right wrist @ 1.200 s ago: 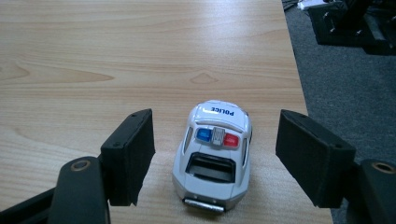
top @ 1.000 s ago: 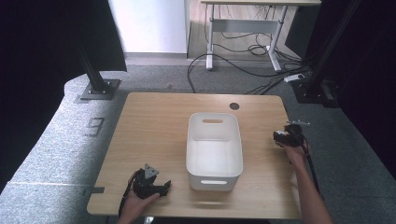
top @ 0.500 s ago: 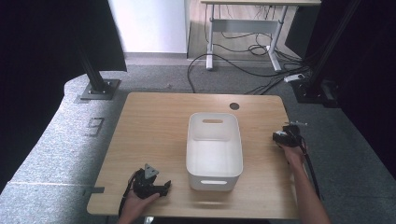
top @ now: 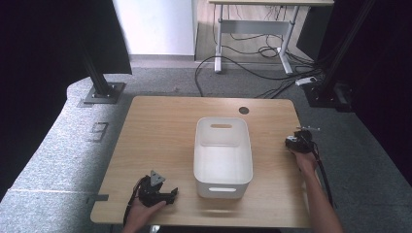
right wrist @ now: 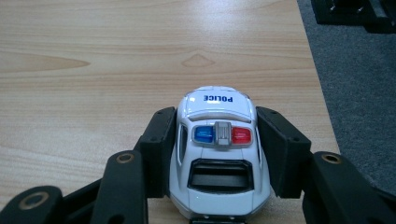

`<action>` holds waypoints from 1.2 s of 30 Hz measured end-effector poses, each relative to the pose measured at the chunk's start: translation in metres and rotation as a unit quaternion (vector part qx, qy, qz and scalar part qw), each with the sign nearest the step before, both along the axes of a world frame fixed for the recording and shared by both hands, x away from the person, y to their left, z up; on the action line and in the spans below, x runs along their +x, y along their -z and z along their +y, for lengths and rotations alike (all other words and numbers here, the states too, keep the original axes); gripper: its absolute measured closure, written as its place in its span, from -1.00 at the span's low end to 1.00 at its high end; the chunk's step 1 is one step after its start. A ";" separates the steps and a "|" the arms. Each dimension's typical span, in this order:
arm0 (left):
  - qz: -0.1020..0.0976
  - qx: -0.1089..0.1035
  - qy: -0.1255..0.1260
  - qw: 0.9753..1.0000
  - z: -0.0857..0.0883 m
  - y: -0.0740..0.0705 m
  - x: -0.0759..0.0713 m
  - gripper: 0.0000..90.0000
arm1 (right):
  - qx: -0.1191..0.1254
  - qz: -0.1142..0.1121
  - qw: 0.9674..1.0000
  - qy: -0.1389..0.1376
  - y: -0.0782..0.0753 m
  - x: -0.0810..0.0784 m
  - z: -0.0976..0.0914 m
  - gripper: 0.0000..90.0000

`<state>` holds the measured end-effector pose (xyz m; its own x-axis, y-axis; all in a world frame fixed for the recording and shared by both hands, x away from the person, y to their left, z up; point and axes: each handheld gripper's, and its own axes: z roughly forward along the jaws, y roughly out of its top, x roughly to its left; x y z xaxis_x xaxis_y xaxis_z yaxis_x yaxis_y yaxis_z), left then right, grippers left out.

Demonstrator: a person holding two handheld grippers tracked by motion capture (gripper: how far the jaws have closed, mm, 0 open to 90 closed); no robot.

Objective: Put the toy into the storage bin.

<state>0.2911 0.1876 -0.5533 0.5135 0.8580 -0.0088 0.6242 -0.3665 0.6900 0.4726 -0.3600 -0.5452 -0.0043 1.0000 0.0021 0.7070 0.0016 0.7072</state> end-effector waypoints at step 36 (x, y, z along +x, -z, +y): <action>-0.001 -0.001 0.002 1.000 0.000 0.000 0.000 -0.71 | 0.041 -0.041 0.996 -0.065 -0.036 -0.059 0.012 0.12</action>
